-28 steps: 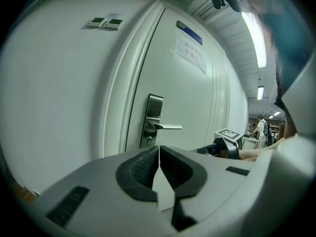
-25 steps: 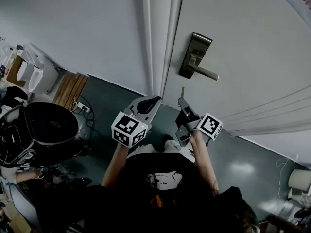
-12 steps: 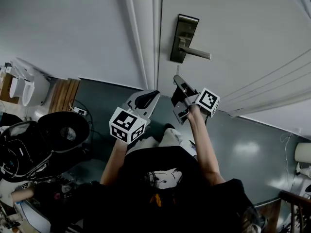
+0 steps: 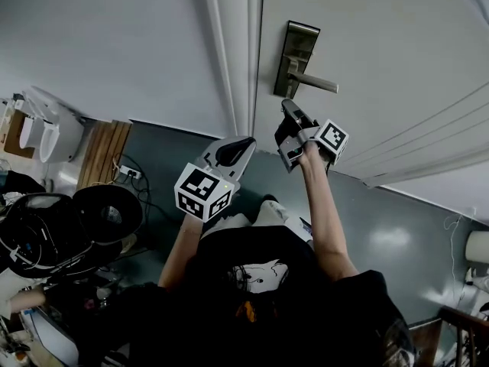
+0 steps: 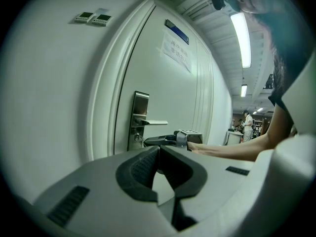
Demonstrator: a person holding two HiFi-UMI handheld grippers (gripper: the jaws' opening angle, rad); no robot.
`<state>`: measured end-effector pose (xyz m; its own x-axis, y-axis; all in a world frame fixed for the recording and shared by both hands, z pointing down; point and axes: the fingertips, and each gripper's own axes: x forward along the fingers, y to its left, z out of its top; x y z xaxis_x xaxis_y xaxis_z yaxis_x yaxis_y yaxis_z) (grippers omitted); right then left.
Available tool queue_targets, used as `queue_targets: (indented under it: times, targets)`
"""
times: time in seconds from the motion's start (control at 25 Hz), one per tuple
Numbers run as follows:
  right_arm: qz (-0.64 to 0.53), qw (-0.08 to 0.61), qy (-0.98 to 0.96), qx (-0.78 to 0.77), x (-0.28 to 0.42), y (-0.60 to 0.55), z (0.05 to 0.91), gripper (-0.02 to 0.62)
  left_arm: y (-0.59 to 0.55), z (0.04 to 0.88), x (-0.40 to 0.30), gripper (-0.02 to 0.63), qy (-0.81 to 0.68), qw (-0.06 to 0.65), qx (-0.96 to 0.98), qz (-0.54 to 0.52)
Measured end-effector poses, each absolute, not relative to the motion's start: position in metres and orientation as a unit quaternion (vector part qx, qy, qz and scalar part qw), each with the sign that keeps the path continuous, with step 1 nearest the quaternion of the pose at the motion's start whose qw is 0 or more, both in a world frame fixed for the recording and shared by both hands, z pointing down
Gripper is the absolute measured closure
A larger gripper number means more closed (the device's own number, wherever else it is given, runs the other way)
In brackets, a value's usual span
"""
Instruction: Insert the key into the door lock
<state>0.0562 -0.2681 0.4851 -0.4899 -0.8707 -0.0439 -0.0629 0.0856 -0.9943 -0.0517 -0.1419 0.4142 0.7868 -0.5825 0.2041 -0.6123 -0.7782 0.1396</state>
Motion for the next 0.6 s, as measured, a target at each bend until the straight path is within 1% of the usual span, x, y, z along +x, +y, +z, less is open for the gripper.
queue_targets:
  times: [0.6]
  targets:
    - [-0.581,0.358,0.64,-0.354,0.062,-0.299,0.5,0.574,-0.147,0.427,-0.039,0.594,-0.311,0.095,0.942,0.083]
